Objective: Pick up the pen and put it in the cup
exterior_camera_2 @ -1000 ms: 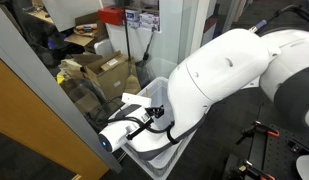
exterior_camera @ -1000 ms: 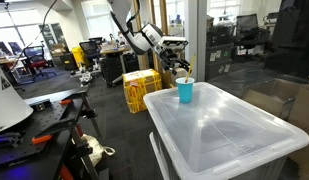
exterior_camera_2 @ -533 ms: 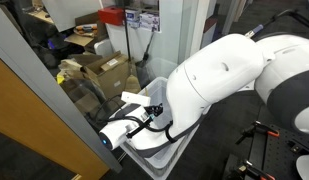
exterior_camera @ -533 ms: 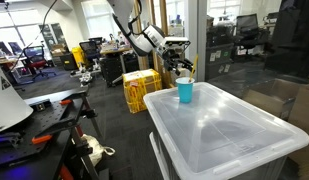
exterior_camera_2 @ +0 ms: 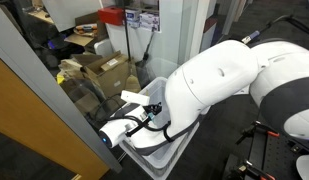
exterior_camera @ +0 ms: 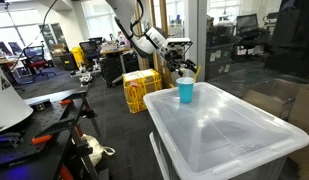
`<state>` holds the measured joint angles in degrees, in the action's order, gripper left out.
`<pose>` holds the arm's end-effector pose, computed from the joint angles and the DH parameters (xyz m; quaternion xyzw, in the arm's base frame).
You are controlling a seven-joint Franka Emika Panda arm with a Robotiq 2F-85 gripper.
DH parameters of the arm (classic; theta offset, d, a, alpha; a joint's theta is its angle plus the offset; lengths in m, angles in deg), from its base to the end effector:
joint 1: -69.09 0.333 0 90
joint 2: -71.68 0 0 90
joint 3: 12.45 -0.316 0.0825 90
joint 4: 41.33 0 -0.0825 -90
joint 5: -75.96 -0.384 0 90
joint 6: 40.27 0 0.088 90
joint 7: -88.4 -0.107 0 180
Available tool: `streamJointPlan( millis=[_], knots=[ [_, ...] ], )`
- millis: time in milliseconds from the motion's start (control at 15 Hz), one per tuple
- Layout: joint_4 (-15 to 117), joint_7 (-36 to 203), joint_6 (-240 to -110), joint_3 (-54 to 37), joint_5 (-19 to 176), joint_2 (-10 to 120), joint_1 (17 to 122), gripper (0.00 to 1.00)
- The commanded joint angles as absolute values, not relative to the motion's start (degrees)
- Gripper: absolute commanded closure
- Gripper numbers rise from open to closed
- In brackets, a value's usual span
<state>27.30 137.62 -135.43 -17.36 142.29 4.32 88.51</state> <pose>0.6669 0.1864 0.0568 0.5134 0.6658 -0.3851 0.3806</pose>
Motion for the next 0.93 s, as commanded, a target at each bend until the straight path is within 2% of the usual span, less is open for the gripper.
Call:
streamJointPlan(
  millis=[0, 867],
  knots=[
    [23.3, 138.2, -132.7, -16.3, 142.7, 2.2, 89.7, 0.0],
    [23.2, 137.1, -131.6, -17.0, 140.9, 3.8, 89.5, 0.0]
  ],
)
